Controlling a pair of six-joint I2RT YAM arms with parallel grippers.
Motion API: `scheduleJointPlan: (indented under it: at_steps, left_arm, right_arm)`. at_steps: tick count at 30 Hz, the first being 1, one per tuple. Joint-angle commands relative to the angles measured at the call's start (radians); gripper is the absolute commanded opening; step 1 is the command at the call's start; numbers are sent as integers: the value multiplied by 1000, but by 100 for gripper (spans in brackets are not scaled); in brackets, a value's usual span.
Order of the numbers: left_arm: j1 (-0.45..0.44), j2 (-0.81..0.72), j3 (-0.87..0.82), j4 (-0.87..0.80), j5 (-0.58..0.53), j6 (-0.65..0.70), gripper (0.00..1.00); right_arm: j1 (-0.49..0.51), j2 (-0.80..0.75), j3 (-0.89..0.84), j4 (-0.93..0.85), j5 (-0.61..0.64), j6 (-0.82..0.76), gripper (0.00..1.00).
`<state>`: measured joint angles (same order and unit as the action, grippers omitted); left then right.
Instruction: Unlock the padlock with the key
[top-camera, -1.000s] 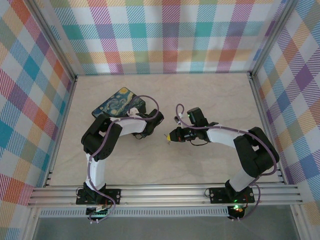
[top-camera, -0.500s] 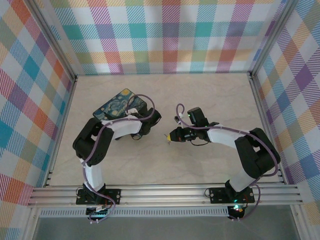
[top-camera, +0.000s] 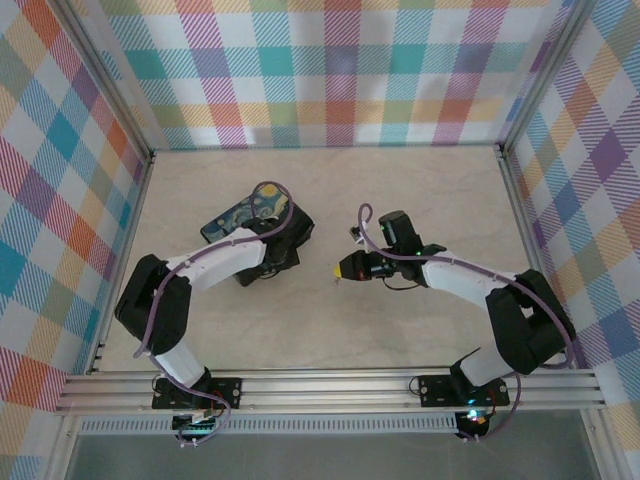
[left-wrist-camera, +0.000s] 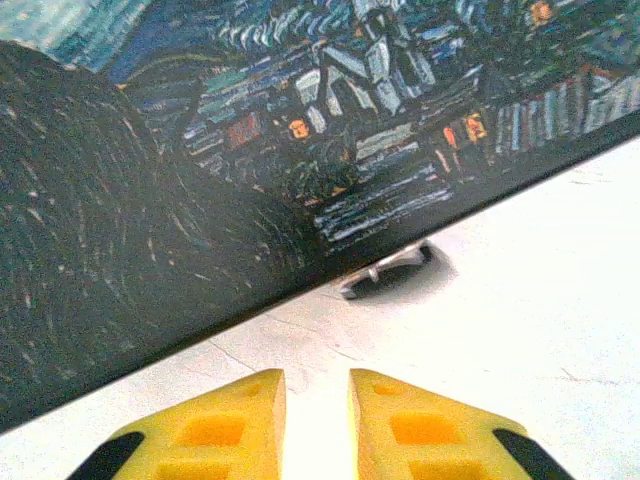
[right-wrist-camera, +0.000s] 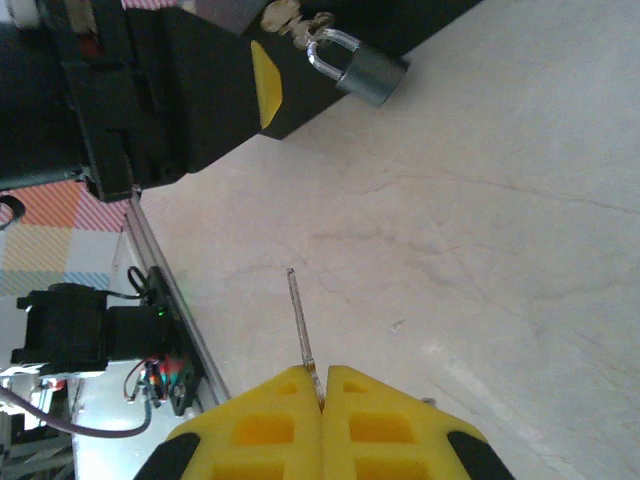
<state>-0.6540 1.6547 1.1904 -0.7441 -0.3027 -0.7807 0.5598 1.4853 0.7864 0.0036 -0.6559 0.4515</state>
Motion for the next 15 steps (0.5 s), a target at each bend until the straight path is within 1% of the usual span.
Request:
scheduleJointPlan:
  at_steps: [1,3,5,8,9,10,12,13,14,15]
  left_arm:
    - [-6,-68,51,-67,113,52,5]
    - [-4,-80,65,-90,124,65,5]
    - [-4,-86,78,-121,100,77,6]
    - [-3,-88,50,-101,78,68,15]
    - [-4,-88,34,-82,74,52,19]
    - [-4,-83,13,-60,66,21,26]
    - [-7,-69,-14,-13,60,-31,37]
    - [-12,-59,-25,4,41,-69,45]
    - [-18,-50,-33,24,24,-99,51]
    - [-23,-41,-39,42,1,-122,54]
  right_arm:
    - [55,-22,1,39,-34,39,0]
    - [90,-21,7,49,-20,50,0]
    - [104,-26,0,61,0,67,0]
    - [103,-44,-25,64,41,72,0]
    - [101,-47,-26,56,52,66,0]
    - [98,-49,-28,45,60,58,0]
    - [84,-54,-30,26,68,51,0]
    - [74,-59,-31,15,70,47,0]
    - [64,-64,-33,4,70,42,0]
    - [53,-69,-34,-3,70,37,0]
